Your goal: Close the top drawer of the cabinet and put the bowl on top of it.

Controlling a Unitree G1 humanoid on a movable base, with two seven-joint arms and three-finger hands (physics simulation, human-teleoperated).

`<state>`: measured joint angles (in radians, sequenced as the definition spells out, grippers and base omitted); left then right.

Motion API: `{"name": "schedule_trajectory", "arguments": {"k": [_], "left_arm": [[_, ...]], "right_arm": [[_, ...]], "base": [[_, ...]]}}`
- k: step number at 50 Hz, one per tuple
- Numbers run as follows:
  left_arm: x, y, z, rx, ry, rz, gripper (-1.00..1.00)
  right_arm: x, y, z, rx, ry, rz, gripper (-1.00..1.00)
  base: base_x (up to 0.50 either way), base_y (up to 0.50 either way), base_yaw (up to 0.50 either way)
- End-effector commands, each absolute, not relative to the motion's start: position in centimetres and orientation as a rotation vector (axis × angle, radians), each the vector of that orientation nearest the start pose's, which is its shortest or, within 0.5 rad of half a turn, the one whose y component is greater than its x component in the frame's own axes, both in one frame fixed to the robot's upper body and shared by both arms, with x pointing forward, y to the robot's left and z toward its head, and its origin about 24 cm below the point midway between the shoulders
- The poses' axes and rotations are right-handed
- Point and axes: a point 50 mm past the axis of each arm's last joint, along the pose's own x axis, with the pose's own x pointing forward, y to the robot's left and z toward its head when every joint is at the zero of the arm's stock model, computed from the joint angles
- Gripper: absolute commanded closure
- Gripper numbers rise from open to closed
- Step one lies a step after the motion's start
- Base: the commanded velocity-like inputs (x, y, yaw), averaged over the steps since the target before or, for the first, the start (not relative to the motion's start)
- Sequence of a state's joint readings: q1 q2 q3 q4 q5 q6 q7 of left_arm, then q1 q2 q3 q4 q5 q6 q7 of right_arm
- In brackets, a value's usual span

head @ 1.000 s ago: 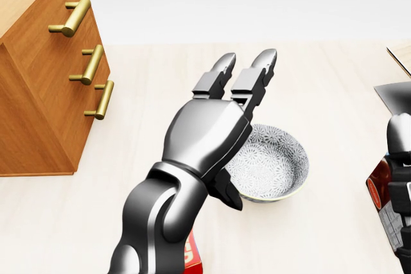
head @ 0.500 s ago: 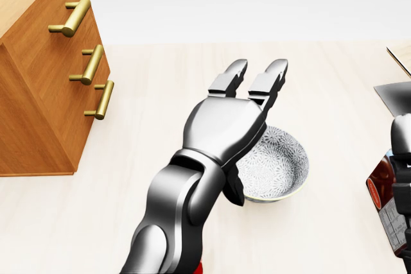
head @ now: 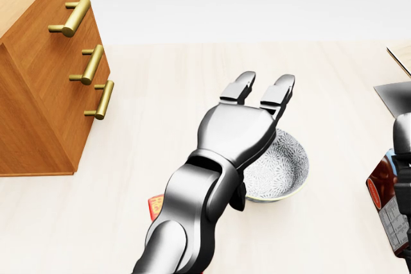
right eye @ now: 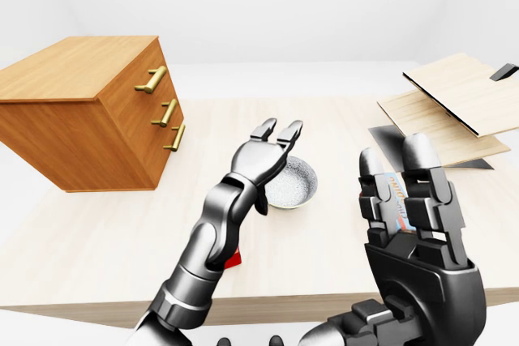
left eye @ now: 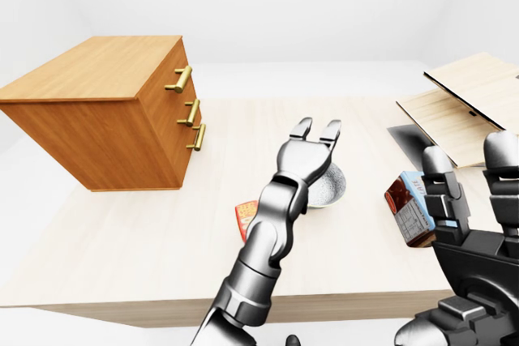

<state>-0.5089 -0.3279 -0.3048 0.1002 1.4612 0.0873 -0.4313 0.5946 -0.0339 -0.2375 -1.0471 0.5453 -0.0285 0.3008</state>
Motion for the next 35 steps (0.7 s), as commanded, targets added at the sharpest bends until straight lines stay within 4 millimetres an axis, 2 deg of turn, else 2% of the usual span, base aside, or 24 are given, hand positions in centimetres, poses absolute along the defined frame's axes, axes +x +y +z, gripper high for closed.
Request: {"name": "schedule_trajectory", "arguments": {"k": [1, 16, 35], "left_arm": [[29.1, -3.4, 15.5, 1.339, -0.338, -0.456, -1.0], [29.0, -3.7, 14.9, 1.399, -0.309, -0.479, -1.0], [29.7, -4.2, 13.4, 1.416, -0.27, -0.518, -1.0]], "right_arm": [[10.8, -18.8, 18.4, 0.168, -0.584, 0.146, -1.0], [10.7, -18.9, 18.4, 0.169, -0.587, 0.148, -1.0], [10.5, -19.0, 18.5, 0.174, -0.59, 0.15, -1.0]], "base": [[0.0, 0.0, 0.0], [0.0, 0.0, 0.0], [0.0, 0.0, 0.0]]}}
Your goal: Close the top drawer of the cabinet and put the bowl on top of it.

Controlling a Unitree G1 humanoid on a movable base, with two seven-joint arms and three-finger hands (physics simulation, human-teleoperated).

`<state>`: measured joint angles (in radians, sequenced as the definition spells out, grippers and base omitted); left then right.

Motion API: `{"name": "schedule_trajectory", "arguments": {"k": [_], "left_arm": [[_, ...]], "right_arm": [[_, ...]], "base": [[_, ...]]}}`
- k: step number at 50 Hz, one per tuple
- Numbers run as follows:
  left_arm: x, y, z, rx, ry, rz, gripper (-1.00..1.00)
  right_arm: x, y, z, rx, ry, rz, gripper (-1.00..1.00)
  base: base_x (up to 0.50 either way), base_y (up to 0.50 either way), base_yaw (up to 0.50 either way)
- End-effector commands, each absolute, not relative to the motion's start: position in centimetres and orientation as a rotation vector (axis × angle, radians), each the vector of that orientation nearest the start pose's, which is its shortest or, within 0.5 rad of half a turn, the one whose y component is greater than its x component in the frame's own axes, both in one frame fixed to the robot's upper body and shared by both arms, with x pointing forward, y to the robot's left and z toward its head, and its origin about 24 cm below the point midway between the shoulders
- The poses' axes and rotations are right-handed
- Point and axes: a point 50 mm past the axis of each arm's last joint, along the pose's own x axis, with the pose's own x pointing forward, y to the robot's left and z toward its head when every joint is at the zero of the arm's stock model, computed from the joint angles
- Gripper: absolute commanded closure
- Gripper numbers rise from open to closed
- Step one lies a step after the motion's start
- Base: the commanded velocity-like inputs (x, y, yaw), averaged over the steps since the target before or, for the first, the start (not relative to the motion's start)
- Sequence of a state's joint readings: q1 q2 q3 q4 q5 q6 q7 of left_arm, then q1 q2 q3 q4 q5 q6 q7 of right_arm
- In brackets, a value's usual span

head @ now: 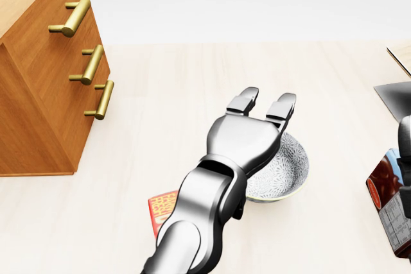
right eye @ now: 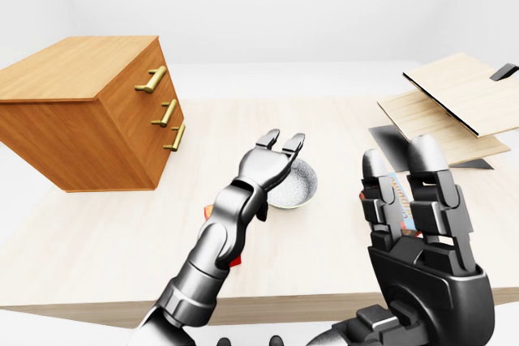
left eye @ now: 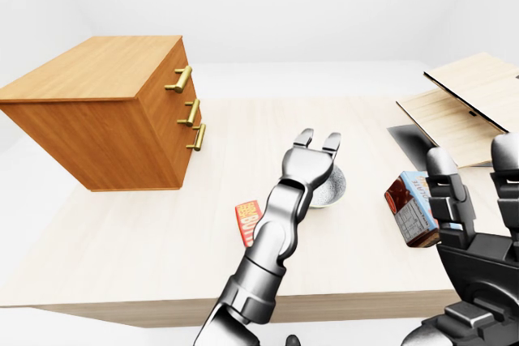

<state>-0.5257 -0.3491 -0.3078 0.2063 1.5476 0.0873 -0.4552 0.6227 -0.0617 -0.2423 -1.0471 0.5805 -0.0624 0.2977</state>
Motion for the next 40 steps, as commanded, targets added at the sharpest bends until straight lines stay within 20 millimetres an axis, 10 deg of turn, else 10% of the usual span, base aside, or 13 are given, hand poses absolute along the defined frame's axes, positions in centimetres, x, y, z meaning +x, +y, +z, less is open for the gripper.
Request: {"name": "schedule_trajectory", "arguments": {"k": [1, 40], "left_arm": [[29.8, -4.2, 13.3, 1.42, -0.267, -0.523, -1.0], [30.9, -5.3, 10.1, 1.412, -0.231, -0.579, -1.0]], "right_arm": [[10.5, -19.0, 18.5, 0.173, -0.59, 0.15, -1.0], [10.4, -19.0, 18.5, 0.178, -0.592, 0.163, -1.0]], "base": [[0.0, 0.0, 0.0], [0.0, 0.0, 0.0]]}}
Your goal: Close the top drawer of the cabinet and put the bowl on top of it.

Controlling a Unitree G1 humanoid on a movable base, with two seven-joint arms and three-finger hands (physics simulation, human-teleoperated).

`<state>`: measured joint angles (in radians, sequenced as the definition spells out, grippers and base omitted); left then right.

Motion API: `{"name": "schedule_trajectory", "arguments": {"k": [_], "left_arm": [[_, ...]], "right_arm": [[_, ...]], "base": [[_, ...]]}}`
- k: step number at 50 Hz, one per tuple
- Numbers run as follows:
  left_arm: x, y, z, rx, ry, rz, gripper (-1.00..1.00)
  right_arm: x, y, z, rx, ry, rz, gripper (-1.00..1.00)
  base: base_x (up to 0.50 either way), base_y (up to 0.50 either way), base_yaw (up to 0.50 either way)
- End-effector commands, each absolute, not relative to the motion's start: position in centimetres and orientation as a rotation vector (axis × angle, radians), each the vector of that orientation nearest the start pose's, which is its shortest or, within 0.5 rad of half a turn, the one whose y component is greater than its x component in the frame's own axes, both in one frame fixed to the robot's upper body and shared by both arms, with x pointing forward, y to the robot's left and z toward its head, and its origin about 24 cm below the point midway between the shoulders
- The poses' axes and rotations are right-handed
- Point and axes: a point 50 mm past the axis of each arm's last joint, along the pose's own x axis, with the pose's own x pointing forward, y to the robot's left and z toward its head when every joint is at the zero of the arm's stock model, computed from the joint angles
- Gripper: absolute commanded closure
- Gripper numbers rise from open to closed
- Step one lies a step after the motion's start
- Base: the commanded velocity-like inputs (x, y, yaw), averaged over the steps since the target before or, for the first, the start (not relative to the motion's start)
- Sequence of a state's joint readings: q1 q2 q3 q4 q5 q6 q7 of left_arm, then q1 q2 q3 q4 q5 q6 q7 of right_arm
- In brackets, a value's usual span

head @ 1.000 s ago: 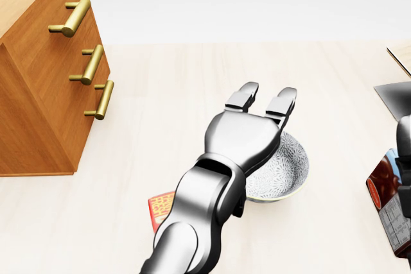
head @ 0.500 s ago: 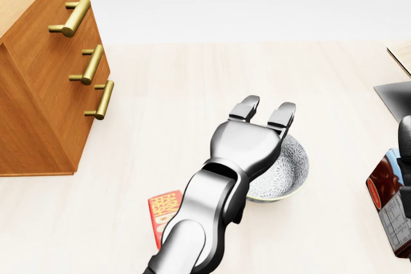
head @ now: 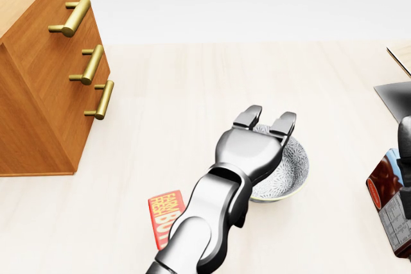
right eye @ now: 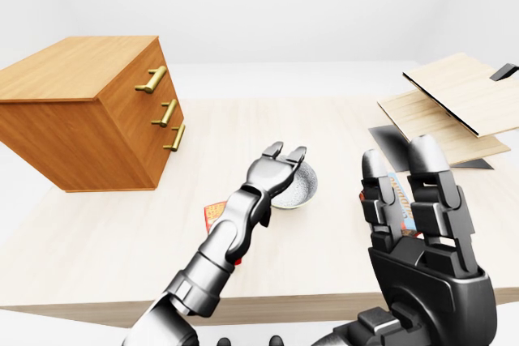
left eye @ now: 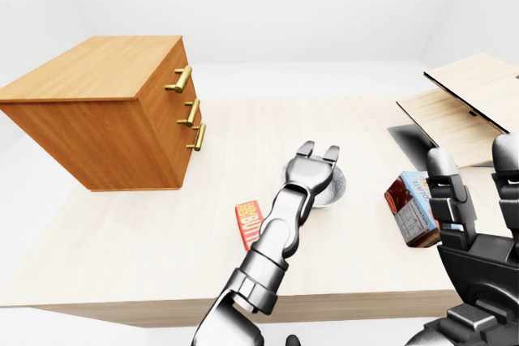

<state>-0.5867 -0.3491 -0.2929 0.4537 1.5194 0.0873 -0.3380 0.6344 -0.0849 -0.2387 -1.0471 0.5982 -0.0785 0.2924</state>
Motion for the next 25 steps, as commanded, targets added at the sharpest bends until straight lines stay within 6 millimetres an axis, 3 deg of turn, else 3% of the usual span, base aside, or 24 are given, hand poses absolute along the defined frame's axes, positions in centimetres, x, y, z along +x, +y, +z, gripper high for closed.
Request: {"name": "schedule_trajectory", "arguments": {"k": [1, 25], "left_arm": [[31.0, -5.4, 10.0, 1.408, -0.228, -0.581, -1.0], [31.3, -5.7, 8.4, 1.391, -0.211, -0.602, -1.0]], "right_arm": [[10.4, -19.0, 18.5, 0.178, -0.592, 0.162, -1.0], [10.2, -19.2, 18.5, 0.183, -0.588, 0.163, -1.0]], "base": [[0.0, 0.0, 0.0], [0.0, 0.0, 0.0]]}}
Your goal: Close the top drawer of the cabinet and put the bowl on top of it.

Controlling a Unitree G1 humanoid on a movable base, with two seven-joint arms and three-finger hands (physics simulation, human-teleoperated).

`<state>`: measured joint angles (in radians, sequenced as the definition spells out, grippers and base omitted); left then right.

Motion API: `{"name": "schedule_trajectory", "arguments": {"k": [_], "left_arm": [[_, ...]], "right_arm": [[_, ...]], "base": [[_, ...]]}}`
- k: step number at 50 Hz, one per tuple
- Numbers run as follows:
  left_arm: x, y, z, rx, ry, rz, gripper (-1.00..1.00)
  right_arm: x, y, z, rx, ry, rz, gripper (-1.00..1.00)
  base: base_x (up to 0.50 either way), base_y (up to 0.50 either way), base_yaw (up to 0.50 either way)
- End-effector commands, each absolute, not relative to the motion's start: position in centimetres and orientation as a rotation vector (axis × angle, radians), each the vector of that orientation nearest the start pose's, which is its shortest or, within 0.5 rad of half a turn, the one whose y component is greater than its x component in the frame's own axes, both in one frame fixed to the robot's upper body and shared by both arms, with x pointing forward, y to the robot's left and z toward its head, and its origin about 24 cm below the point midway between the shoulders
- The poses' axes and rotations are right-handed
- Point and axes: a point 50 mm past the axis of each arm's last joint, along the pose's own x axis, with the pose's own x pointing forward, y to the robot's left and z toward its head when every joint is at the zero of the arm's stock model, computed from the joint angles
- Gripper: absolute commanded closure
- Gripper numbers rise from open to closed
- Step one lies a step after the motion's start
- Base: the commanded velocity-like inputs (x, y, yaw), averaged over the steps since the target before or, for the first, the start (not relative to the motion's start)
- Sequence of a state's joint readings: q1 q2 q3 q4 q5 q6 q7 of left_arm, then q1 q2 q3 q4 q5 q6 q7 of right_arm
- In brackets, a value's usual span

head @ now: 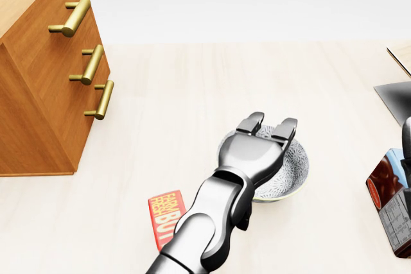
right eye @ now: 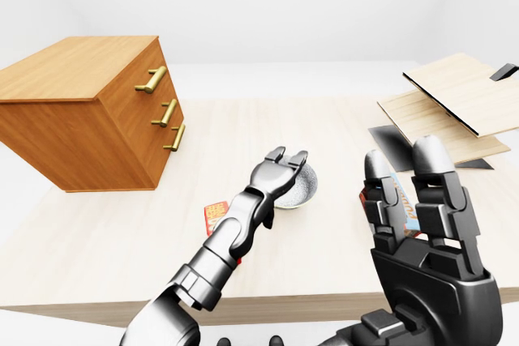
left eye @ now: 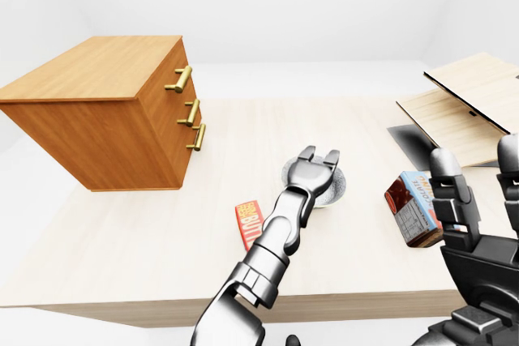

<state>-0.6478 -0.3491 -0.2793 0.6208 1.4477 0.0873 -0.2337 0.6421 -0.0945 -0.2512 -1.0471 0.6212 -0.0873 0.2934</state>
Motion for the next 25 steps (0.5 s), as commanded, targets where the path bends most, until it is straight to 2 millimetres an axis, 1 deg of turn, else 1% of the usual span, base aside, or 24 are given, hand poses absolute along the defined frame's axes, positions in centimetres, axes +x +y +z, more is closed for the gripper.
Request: {"name": "schedule_trajectory", "arguments": {"k": [1, 15, 25], "left_arm": [[31.3, -5.74, 8.28, 1.389, -0.21, -0.6, -1.0], [31.36, -5.83, 7.83, 1.382, -0.204, -0.605, -1.0], [31.79, -5.59, 7.36, 1.37, -0.187, -0.6, -1.0]], "right_arm": [[10.2, -19.27, 18.51, 0.184, -0.587, 0.163, -1.0], [10.16, -19.38, 18.56, 0.185, -0.59, 0.162, -1.0], [10.18, -19.49, 18.68, 0.185, -0.599, 0.158, -1.0]], "base": [[0.0, 0.0, 0.0], [0.0, 0.0, 0.0], [0.0, 0.0, 0.0]]}}
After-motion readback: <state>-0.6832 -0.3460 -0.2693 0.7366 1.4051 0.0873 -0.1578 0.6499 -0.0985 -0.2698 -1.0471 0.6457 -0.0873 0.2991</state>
